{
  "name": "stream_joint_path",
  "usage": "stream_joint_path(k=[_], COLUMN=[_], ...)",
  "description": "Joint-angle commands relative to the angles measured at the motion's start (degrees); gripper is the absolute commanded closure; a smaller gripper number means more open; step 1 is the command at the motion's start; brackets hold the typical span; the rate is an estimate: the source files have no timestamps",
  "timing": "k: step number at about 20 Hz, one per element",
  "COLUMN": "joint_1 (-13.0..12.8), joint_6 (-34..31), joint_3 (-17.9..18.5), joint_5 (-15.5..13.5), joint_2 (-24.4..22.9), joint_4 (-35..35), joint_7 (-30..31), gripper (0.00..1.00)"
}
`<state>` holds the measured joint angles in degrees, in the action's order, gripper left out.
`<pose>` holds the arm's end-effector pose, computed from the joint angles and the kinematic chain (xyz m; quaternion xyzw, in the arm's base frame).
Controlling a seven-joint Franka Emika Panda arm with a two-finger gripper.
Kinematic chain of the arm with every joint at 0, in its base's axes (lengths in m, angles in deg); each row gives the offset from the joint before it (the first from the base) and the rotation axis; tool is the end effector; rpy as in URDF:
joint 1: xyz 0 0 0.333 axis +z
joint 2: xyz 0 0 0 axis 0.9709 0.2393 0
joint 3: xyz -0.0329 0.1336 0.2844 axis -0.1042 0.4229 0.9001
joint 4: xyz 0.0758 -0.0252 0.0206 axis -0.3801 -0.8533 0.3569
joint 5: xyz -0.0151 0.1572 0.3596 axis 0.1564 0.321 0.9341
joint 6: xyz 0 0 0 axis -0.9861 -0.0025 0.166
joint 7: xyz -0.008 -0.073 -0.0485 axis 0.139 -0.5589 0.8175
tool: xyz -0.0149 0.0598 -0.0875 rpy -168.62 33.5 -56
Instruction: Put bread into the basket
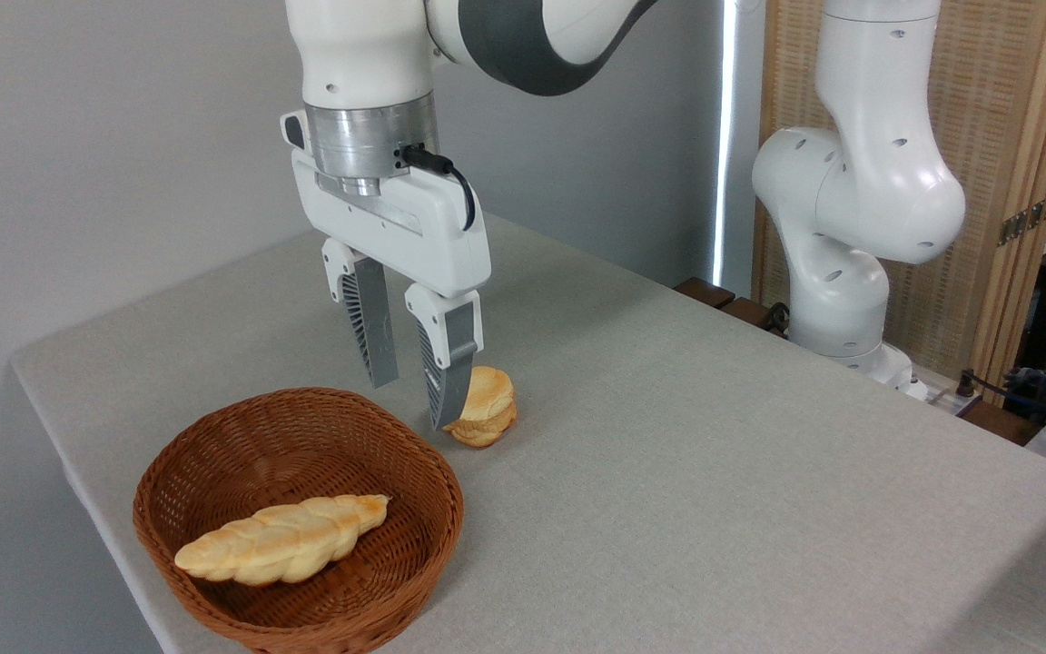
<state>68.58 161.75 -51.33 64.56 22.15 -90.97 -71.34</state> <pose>0.5515 -0.0361 0.5460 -0.9325 0.3579 -0.0457 0.0156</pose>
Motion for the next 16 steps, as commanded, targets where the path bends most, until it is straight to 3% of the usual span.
stream_joint_path(k=[1,16], joint_1=[0.02,0.19], joint_6=[-1.99,-3.58], joint_3=[1.48,1.58], joint_5=[-1.64,-1.48], joint_2=[-1.33,-1.08], joint_4=[2.13,2.14], joint_7=[0.03,-0.77], gripper=[0.00,0.00])
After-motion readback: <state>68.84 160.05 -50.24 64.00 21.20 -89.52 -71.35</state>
